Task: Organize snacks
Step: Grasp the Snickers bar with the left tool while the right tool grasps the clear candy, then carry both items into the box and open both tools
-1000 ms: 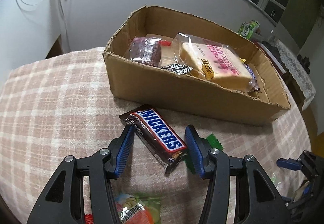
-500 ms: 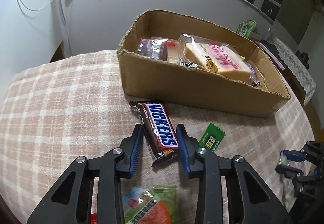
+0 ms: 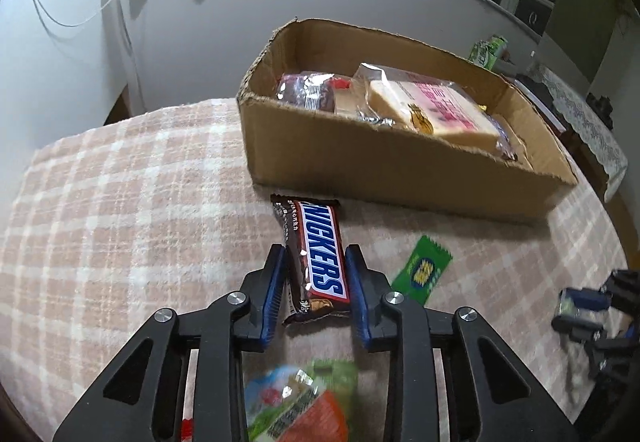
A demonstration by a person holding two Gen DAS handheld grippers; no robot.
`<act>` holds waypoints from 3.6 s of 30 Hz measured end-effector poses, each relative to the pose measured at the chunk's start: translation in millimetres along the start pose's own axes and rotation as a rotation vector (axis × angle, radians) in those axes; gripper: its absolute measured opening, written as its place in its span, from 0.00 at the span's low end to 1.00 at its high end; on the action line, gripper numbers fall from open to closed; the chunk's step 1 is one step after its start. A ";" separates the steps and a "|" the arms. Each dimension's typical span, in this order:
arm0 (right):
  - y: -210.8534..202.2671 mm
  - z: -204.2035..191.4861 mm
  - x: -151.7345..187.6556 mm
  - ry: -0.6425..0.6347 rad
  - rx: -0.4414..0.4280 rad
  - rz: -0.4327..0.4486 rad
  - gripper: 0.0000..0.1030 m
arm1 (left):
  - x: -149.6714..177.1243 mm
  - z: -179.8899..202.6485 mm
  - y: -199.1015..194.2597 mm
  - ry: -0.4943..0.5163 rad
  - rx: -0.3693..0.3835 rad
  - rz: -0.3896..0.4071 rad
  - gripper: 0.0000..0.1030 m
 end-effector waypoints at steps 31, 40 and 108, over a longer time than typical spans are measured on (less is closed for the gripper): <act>-40.9 24.1 -58.3 0.075 0.008 0.150 0.22 | -33.3 16.9 -54.6 -0.029 0.105 0.150 0.27; -44.4 39.5 -81.8 0.099 0.009 0.169 0.22 | -47.3 27.6 -63.7 -0.008 0.098 0.194 0.27; -1.3 104.9 -164.8 0.146 0.174 0.186 0.76 | -108.6 43.9 -34.8 0.033 0.066 0.196 0.40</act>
Point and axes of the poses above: each gripper's, at about its wrist camera, not at the fingertips, and y roughly the way its jaws point, z to its right, x to its underside, the point moved 8 cm from there along y, roughly the way its jaws point, and after that the axes turned 4 degrees about -y, right-handed, at the moved point
